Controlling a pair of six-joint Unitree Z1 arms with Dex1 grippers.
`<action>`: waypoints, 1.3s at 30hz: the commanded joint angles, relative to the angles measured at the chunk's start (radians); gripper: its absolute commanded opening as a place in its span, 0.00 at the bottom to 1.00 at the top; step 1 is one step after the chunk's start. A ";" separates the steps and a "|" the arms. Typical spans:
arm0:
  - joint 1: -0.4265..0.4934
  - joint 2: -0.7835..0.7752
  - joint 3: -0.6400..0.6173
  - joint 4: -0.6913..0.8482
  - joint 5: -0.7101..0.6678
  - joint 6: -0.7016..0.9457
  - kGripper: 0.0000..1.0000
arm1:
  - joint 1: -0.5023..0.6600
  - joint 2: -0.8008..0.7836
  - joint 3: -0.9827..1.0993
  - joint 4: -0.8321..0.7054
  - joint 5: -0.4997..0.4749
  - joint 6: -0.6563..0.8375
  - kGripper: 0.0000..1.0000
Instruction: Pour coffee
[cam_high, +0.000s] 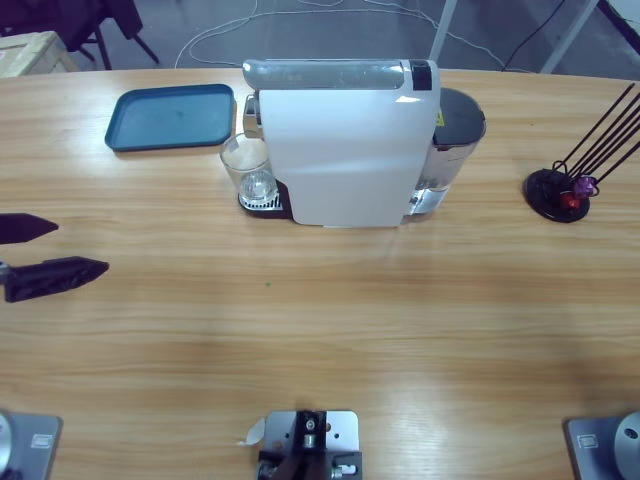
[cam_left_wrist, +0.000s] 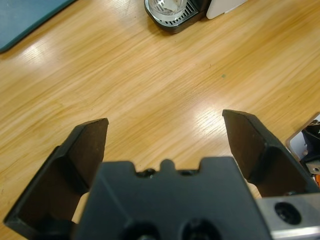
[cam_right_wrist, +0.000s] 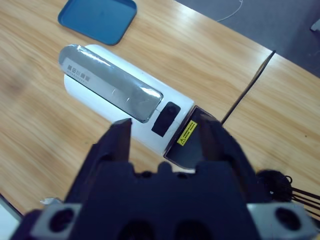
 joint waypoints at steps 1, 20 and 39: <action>-0.009 0.015 -0.002 0.013 0.005 0.001 1.00 | 0.010 0.012 0.013 0.024 -0.005 0.013 1.00; -0.037 -0.002 0.002 0.009 0.005 0.001 1.00 | 0.010 0.025 0.017 0.028 -0.012 0.016 1.00; -0.079 0.001 0.002 0.009 0.002 0.001 1.00 | 0.034 -0.242 0.249 0.015 0.001 0.008 1.00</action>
